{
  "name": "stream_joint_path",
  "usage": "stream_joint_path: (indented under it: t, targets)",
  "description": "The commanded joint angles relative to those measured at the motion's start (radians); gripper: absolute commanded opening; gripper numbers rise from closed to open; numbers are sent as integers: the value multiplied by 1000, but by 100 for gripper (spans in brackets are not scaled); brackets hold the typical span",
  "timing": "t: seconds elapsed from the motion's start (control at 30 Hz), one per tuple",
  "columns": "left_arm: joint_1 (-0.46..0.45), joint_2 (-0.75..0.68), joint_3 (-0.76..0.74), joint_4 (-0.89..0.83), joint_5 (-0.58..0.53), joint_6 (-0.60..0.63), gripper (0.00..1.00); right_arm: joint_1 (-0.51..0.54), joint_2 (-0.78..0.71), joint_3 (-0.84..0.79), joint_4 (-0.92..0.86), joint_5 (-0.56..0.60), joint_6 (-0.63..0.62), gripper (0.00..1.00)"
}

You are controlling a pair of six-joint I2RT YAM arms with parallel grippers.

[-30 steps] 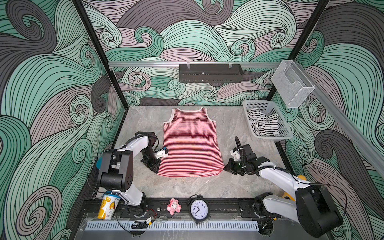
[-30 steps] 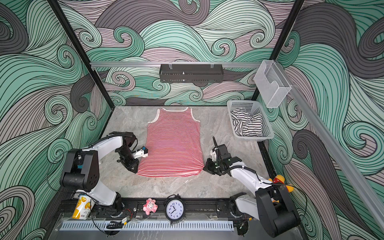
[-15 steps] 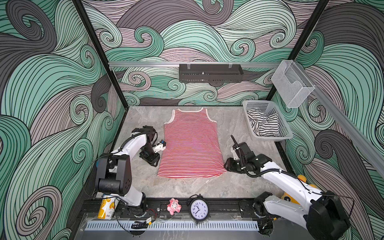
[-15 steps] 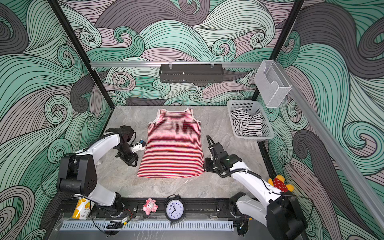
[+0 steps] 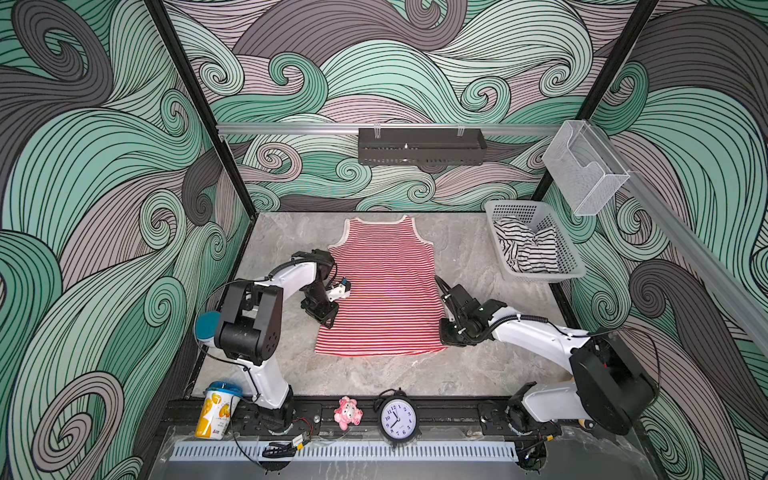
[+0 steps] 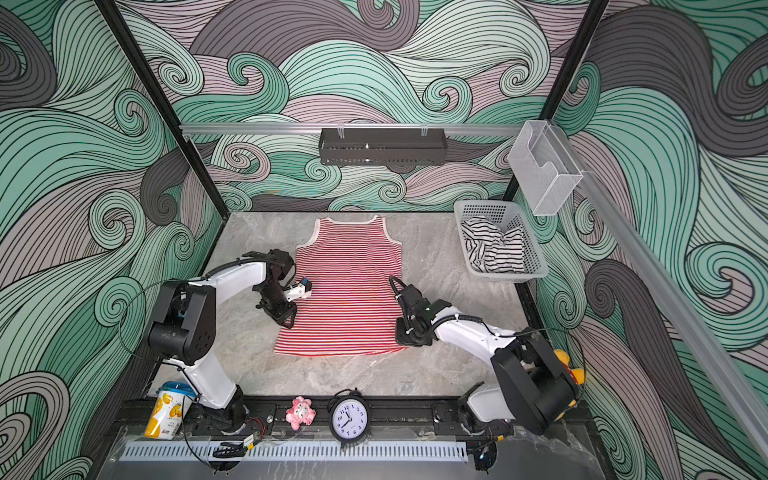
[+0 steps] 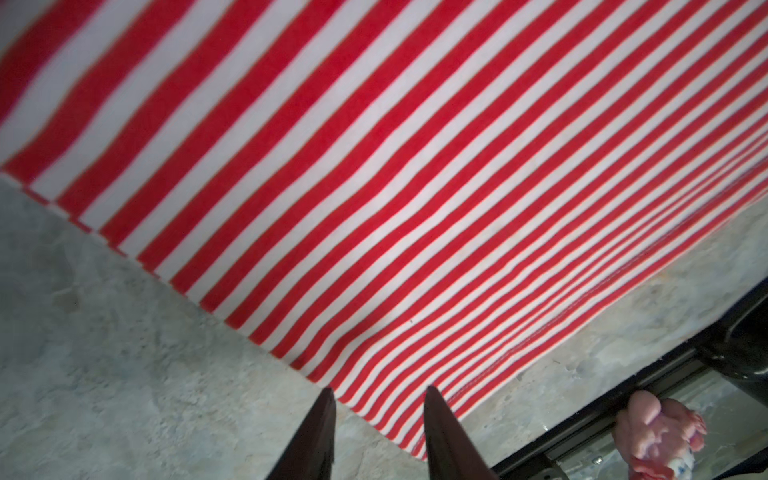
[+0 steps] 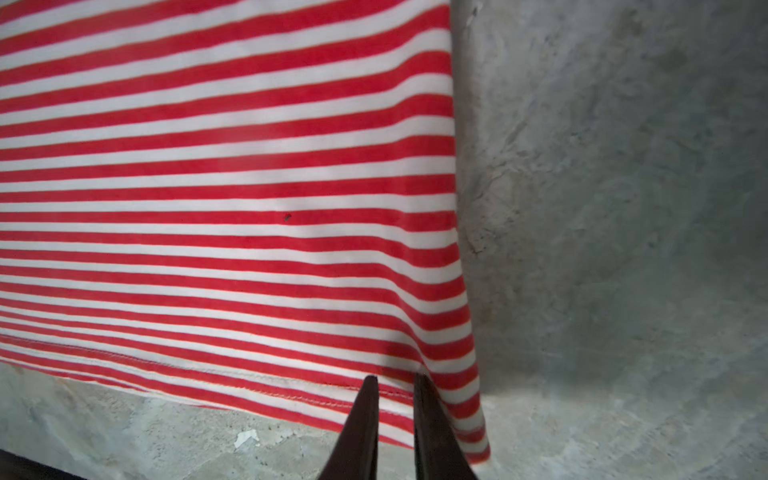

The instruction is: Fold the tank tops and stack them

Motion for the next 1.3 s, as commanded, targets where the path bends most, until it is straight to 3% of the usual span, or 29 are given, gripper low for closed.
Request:
stream_joint_path:
  t: [0.0,0.27,0.43,0.53,0.63,0.73,0.83,1.0,1.13,1.27]
  targets:
    - [-31,0,-31,17,-26,-12,38,4,16,-15,-23,71,25,18]
    - [-98,7,-88,49,-69,-35,38,-52,116,30,-73,121,-3,19]
    - [-140,3,-100,39,-68,-48,39,-148,200,91,-100,113,-66,19]
    - [-173,10,-106,23,-61,-49,39,-225,230,129,-97,50,-98,22]
    - [-220,19,-112,8,-54,-47,39,-255,251,216,-155,97,-107,25]
    - [-242,11,-98,-6,-52,-43,39,-255,248,308,-186,72,-122,29]
    - [-238,-26,-54,-13,-82,-39,39,-205,208,342,-163,34,-111,35]
    - [-193,-70,72,57,-182,-62,42,-29,202,367,-99,27,-41,51]
    - [-131,-3,228,119,-226,-91,44,94,261,372,-3,26,32,56]
    - [-69,151,419,173,-265,-122,45,169,328,388,70,30,90,58]
